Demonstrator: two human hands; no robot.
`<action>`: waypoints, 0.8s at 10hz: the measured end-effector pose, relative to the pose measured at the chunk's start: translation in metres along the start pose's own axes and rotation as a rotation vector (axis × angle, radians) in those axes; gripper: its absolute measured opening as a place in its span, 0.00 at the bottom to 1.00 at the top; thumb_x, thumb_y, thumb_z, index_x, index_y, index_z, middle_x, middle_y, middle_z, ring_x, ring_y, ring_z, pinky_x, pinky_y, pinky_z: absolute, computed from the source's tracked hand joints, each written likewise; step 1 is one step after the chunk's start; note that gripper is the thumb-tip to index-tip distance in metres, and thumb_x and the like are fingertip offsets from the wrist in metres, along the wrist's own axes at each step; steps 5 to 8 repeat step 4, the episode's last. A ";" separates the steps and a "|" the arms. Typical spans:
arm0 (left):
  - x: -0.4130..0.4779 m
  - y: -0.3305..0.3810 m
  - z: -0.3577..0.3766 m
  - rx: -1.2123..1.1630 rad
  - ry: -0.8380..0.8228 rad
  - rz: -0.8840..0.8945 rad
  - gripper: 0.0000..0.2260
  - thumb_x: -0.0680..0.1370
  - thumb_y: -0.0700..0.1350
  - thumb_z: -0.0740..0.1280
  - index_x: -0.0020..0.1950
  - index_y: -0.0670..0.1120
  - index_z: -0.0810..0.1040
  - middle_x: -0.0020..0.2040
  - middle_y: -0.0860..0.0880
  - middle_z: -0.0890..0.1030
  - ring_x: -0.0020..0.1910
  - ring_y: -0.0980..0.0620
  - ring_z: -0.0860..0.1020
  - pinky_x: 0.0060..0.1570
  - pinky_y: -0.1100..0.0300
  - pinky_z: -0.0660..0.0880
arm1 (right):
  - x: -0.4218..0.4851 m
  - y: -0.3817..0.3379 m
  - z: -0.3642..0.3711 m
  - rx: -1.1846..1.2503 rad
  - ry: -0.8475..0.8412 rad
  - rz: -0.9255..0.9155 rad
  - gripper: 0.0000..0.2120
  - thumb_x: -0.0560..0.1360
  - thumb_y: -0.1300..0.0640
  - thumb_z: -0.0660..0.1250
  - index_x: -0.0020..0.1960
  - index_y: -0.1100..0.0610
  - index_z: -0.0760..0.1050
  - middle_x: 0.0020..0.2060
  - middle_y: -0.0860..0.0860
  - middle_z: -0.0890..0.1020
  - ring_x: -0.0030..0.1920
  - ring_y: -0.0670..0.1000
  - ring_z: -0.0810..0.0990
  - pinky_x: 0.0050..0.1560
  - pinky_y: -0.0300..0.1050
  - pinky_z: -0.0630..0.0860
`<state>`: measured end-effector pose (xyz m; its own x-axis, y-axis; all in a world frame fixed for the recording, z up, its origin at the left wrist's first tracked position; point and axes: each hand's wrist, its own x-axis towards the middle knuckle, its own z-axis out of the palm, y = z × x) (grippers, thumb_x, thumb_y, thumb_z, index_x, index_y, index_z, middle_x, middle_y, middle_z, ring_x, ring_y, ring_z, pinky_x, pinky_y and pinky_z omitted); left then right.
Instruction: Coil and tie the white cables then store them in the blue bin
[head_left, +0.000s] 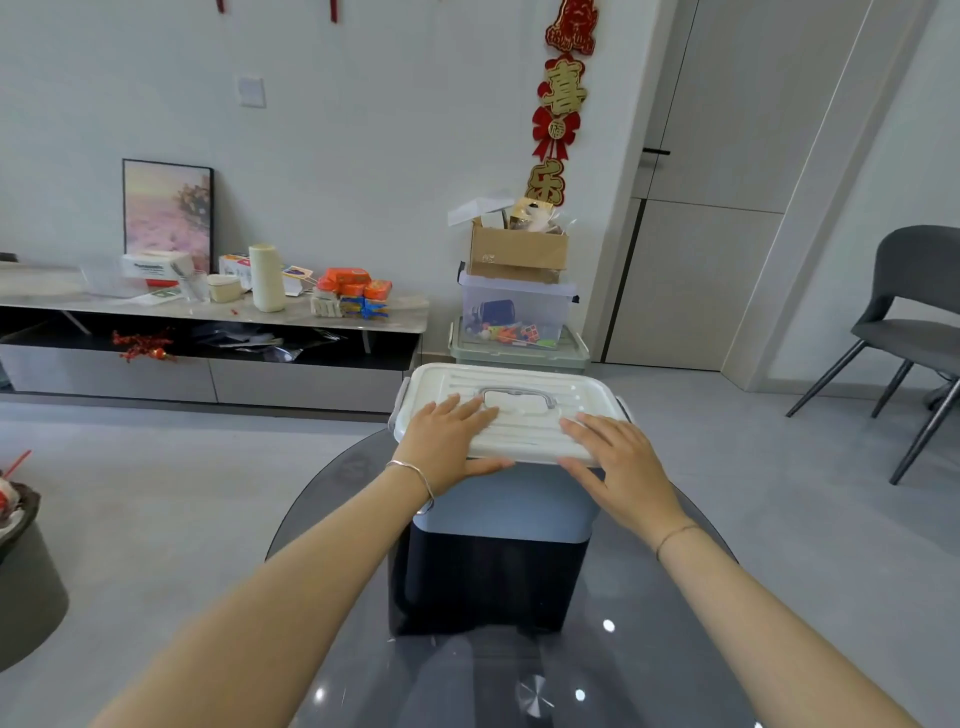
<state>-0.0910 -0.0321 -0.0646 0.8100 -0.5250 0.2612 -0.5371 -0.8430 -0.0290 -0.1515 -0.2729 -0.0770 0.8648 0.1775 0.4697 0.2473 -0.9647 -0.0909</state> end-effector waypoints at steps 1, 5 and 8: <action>0.010 -0.005 0.000 0.009 0.006 -0.017 0.42 0.68 0.75 0.43 0.76 0.55 0.58 0.77 0.52 0.59 0.76 0.46 0.58 0.71 0.53 0.56 | 0.012 0.006 0.007 -0.005 0.004 0.002 0.34 0.76 0.31 0.43 0.68 0.50 0.72 0.64 0.50 0.75 0.65 0.52 0.72 0.67 0.47 0.63; 0.009 -0.004 -0.008 -0.078 -0.046 0.005 0.38 0.73 0.71 0.54 0.78 0.55 0.50 0.79 0.52 0.51 0.77 0.49 0.50 0.75 0.50 0.48 | 0.019 -0.016 -0.010 0.186 -0.043 0.134 0.29 0.77 0.34 0.47 0.73 0.45 0.61 0.73 0.46 0.64 0.74 0.48 0.58 0.75 0.54 0.48; 0.009 -0.004 -0.008 -0.078 -0.046 0.005 0.38 0.73 0.71 0.54 0.78 0.55 0.50 0.79 0.52 0.51 0.77 0.49 0.50 0.75 0.50 0.48 | 0.019 -0.016 -0.010 0.186 -0.043 0.134 0.29 0.77 0.34 0.47 0.73 0.45 0.61 0.73 0.46 0.64 0.74 0.48 0.58 0.75 0.54 0.48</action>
